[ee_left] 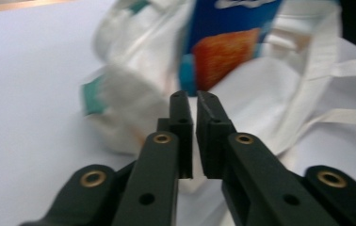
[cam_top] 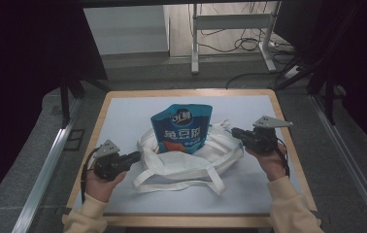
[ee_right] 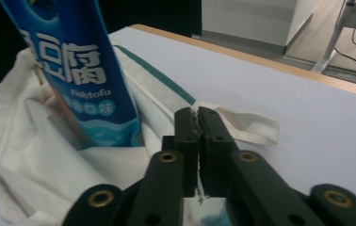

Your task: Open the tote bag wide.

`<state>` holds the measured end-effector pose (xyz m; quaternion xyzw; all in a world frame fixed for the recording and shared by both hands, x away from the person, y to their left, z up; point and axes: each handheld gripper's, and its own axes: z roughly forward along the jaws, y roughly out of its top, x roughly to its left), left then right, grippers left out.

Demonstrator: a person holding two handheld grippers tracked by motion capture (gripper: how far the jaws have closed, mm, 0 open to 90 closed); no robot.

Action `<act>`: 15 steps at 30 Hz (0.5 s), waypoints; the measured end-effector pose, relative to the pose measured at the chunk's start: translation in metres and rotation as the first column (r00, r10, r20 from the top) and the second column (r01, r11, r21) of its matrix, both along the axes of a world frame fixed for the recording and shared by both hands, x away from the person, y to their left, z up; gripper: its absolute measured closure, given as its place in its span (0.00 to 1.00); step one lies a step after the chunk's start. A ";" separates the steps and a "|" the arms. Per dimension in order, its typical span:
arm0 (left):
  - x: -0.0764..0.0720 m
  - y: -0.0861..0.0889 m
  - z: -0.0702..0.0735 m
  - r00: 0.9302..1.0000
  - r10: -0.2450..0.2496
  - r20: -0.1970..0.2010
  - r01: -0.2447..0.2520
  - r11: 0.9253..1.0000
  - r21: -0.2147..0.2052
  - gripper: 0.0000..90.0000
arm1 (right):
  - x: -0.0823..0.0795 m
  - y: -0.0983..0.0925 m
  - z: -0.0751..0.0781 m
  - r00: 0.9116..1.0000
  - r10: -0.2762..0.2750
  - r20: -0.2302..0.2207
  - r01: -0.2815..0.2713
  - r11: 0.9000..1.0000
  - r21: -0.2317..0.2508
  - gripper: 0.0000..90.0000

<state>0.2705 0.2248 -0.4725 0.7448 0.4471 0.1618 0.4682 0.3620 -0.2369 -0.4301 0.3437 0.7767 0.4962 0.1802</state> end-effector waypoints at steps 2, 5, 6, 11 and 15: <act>0.001 0.008 -0.006 1.000 0.023 -0.017 -0.023 1.000 0.001 0.85 | -0.006 -0.006 -0.001 1.000 0.010 0.011 -0.010 1.000 0.017 0.78; 0.004 0.015 -0.013 0.998 0.045 -0.042 -0.044 0.999 0.008 0.72 | -0.020 -0.015 -0.005 1.000 0.013 0.029 -0.014 0.999 0.031 0.62; 0.005 0.017 -0.016 0.997 0.053 -0.048 -0.052 0.999 0.013 0.68 | -0.023 -0.017 -0.006 0.999 0.011 0.037 -0.013 0.999 0.031 0.59; 0.010 0.022 -0.026 0.993 0.104 -0.051 -0.101 0.993 0.058 0.57 | -0.033 -0.037 -0.013 0.999 -0.040 0.031 0.039 0.999 0.035 0.51; 0.014 0.026 -0.033 0.991 0.113 -0.075 -0.109 0.993 0.052 0.52 | -0.036 -0.051 -0.027 0.997 -0.071 -0.003 0.071 0.997 0.028 0.49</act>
